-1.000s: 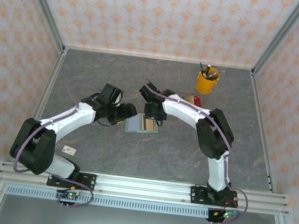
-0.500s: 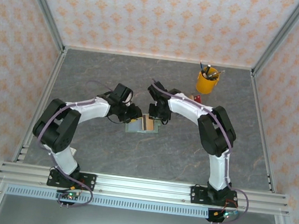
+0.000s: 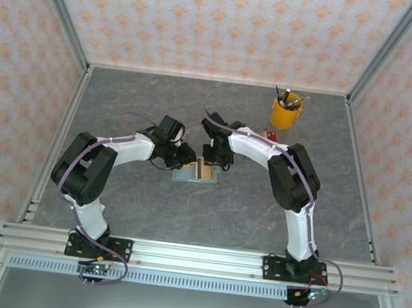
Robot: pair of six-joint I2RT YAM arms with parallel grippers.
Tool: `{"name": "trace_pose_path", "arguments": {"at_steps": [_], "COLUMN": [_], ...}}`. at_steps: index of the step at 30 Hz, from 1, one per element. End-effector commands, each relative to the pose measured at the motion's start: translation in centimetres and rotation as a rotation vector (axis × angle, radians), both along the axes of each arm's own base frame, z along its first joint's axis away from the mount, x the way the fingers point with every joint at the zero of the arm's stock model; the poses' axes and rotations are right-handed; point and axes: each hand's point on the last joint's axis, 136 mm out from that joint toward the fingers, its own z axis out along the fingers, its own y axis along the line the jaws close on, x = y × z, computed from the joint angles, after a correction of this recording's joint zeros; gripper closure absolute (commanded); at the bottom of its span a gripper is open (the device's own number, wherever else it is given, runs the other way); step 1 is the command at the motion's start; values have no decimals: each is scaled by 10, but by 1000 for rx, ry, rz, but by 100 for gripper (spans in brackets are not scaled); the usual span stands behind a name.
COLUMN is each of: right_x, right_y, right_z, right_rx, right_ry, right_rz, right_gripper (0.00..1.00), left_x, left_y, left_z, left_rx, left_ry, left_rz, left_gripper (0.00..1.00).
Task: Take the credit cards out of the card holder
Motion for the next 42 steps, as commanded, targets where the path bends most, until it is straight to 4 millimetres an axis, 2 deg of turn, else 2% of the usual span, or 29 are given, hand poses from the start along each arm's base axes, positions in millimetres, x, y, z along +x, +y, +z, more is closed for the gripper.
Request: {"name": "trace_pose_path", "arguments": {"at_steps": [1, 5, 9, 16, 22, 30, 35, 37, 42], "right_x": [-5, -6, -7, -10, -11, -10, -10, -11, -16], "right_y": [-10, -11, -11, -12, -12, -11, -12, -12, -15], "right_z": [-18, -20, -23, -27, -28, -29, -30, -30, -34], "right_rx": [-71, -73, -70, -63, -60, -56, -59, -59, -60], "right_ry": [41, 44, 51, 61, 62, 61, 63, 67, 83], "right_rz": [13, 14, 9, 0, -3, -12, -17, -16, -16], "right_gripper": [76, 78, 82, 83, 83, 84, 84, 84, 84], "left_x": [5, 6, 8, 7, 5, 4, 3, 3, -2], "left_y": [-6, -4, -11, -14, -13, -15, -18, -20, -17], "left_z": [0, -4, -7, -6, 5, 22, 10, 4, -12], "left_rx": [-11, 11, -28, -47, -17, -17, -13, -24, 2], "left_ry": [-3, 5, 10, 15, -9, -65, -32, -18, 21], "left_rz": [-13, -9, -12, -18, -33, -50, -55, -62, -66], "left_gripper": [79, 79, 79, 78, 79, 86, 85, 82, 79]}}
